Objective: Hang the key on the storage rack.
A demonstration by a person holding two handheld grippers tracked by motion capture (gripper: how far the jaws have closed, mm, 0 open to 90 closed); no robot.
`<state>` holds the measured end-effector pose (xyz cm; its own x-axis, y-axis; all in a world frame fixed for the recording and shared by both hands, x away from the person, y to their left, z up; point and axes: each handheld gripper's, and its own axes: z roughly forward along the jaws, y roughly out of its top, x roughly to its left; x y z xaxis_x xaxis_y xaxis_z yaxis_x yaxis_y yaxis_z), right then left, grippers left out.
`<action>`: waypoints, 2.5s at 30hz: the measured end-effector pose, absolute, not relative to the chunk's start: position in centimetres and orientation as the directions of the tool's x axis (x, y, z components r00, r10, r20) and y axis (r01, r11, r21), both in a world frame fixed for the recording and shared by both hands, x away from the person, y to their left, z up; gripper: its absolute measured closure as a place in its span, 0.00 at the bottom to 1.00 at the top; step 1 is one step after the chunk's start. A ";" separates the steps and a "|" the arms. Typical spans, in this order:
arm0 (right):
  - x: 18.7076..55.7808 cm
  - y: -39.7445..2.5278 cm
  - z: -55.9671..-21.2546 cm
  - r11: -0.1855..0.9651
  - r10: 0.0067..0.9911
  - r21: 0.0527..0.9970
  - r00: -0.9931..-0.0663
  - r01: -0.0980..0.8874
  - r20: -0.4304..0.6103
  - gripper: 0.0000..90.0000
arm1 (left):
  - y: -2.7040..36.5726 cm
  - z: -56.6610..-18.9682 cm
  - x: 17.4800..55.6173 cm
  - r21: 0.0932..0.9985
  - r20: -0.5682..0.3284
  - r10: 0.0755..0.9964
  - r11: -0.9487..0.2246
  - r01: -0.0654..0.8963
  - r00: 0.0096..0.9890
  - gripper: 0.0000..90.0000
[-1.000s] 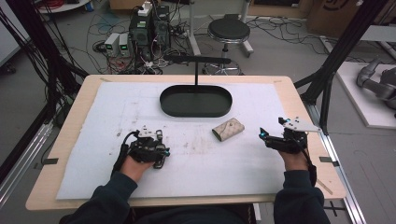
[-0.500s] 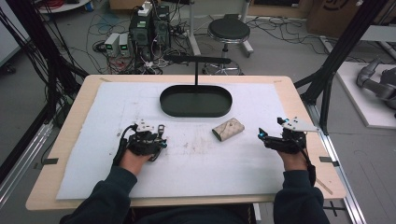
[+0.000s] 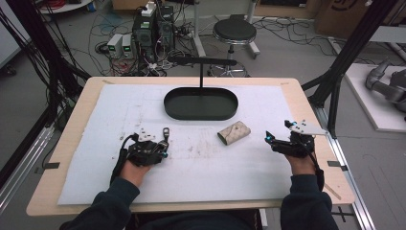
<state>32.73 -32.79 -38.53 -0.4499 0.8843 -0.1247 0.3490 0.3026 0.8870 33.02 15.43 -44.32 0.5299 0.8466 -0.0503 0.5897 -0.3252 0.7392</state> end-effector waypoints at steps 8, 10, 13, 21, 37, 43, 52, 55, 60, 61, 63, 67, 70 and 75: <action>32.8 -32.8 -38.6 0.303 0.882 0.886 -0.454 0.351 -0.122 0.20 | 15.4 -44.9 33.6 0.759 -0.009 0.851 -0.336 0.558 0.525 0.44; 32.8 -32.7 -38.6 0.306 0.881 0.886 -0.456 0.348 -0.125 0.20 | 15.4 -44.9 33.5 0.761 -0.003 0.847 -0.343 0.551 0.532 0.49; 32.8 -32.6 -38.6 0.307 0.879 0.885 -0.460 0.349 -0.124 0.20 | 15.4 -44.8 33.5 0.758 0.002 0.846 -0.349 0.551 0.533 0.54; 32.8 -32.8 -38.5 0.292 0.885 0.889 -0.451 0.353 -0.112 0.20 | 16.1 -43.4 33.9 0.790 -0.066 0.853 -0.272 0.549 0.518 0.54; 33.0 -32.9 -38.6 0.291 0.878 0.890 -0.467 0.350 -0.104 0.21 | 17.0 -36.6 36.6 0.883 -0.112 0.848 -0.154 0.443 0.518 0.54; 33.0 -32.9 -38.6 0.287 0.877 0.893 -0.471 0.347 -0.099 0.21 | 17.0 -33.7 37.8 0.911 -0.119 0.846 -0.115 0.396 0.520 0.54; 33.0 -32.9 -38.5 0.285 0.875 0.897 -0.474 0.338 -0.099 0.21 | 16.5 -30.1 40.4 0.929 -0.123 0.847 -0.085 0.360 0.517 0.54; 33.0 -32.9 -38.5 0.285 0.875 0.897 -0.475 0.337 -0.100 0.21 | 16.0 -29.3 41.4 0.932 -0.114 0.843 -0.093 0.351 0.526 0.54; 33.0 -32.9 -38.4 0.279 0.875 0.900 -0.475 0.334 -0.095 0.21 | 15.2 -27.6 43.8 0.938 -0.110 0.844 -0.086 0.336 0.524 0.54; 33.0 -32.9 -38.4 0.280 0.875 0.900 -0.475 0.334 -0.096 0.21 | 15.1 -27.4 44.3 0.940 -0.107 0.845 -0.086 0.331 0.524 0.54; 33.0 -33.0 -38.4 0.281 0.874 0.901 -0.476 0.331 -0.097 0.21 | 15.1 -27.2 45.3 0.936 -0.119 0.847 -0.078 0.342 0.518 0.54; 32.9 -33.2 -38.4 0.275 0.878 0.901 -0.470 0.335 -0.093 0.21 | 14.9 -27.2 47.0 0.934 -0.136 0.855 -0.057 0.353 0.500 0.54; 32.9 -33.3 -38.4 0.270 0.880 0.902 -0.466 0.337 -0.090 0.21 | 14.7 -27.6 47.9 0.929 -0.142 0.863 -0.054 0.367 0.485 0.54; 32.7 -33.4 -38.5 0.268 0.881 0.901 -0.466 0.340 -0.086 0.21 | 14.7 -27.7 48.7 0.931 -0.161 0.868 -0.025 0.365 0.469 0.54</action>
